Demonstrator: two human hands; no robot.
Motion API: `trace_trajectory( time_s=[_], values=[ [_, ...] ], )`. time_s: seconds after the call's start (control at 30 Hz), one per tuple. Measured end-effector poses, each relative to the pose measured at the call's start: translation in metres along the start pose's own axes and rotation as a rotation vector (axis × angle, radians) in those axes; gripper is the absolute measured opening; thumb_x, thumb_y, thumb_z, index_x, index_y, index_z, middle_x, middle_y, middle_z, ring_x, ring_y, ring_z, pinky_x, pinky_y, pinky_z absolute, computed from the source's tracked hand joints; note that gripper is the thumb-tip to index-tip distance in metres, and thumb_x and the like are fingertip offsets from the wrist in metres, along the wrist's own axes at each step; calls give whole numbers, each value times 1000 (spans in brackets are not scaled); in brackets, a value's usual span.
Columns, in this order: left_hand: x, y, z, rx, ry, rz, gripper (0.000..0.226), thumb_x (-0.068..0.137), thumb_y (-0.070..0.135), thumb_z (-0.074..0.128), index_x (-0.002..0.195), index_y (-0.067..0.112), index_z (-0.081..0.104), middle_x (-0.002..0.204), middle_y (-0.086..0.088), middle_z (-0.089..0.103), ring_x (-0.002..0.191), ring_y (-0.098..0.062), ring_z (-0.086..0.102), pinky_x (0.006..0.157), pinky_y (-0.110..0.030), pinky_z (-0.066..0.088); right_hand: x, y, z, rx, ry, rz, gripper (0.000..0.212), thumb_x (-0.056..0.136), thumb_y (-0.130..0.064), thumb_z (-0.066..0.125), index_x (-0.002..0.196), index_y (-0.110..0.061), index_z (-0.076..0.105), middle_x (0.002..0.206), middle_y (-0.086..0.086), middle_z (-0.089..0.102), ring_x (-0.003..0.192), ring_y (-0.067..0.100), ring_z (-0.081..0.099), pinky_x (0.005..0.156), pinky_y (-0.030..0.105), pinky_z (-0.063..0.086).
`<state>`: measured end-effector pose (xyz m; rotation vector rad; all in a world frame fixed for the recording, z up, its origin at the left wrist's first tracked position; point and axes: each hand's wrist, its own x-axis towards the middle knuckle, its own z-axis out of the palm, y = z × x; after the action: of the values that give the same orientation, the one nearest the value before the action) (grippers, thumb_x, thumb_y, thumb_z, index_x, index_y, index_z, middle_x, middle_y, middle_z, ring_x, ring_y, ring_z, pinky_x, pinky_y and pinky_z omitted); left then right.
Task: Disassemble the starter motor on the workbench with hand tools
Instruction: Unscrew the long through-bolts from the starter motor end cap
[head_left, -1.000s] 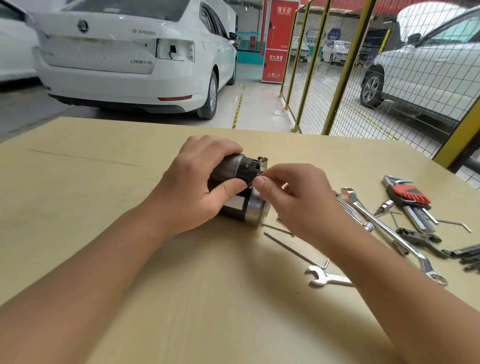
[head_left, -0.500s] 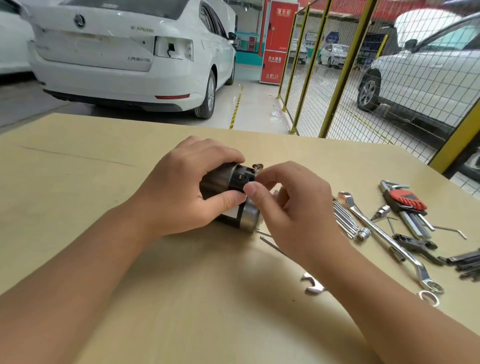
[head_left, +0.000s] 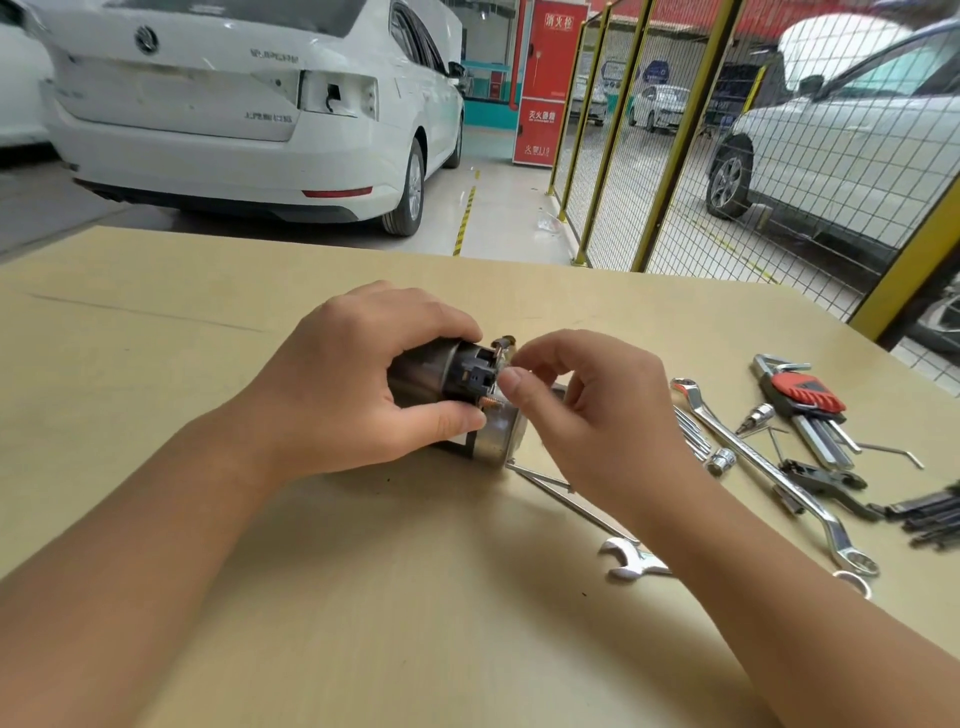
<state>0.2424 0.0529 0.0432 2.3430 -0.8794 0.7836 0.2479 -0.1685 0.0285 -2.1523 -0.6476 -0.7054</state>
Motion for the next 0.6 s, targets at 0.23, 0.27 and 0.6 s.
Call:
trace_trajectory(
  time_s=[0.23,0.27,0.6],
  values=[
    [0,1,1,-3,2,-6,49,73,50,80,113,22,73,104,14,71,90,-21,63,82,-46,52,5,-5,4,-58,-36,-13,25,92,-34,58,85,-14,72,72,-2,65,63,12,51,62,33,43],
    [0,1,1,-4,0,-6,49,73,50,80,113,22,73,104,14,71,91,-22,63,82,-47,51,5,-6,4,-64,-27,-16,24,92,-32,59,85,-13,72,71,0,66,65,15,53,63,34,44],
    [-1,2,2,19,7,0,47,75,51,77,113,24,74,106,14,72,92,-21,64,83,-46,51,9,-2,3,-79,2,-175,16,90,-17,67,80,-5,71,67,4,65,61,13,50,59,26,38]
  ],
)
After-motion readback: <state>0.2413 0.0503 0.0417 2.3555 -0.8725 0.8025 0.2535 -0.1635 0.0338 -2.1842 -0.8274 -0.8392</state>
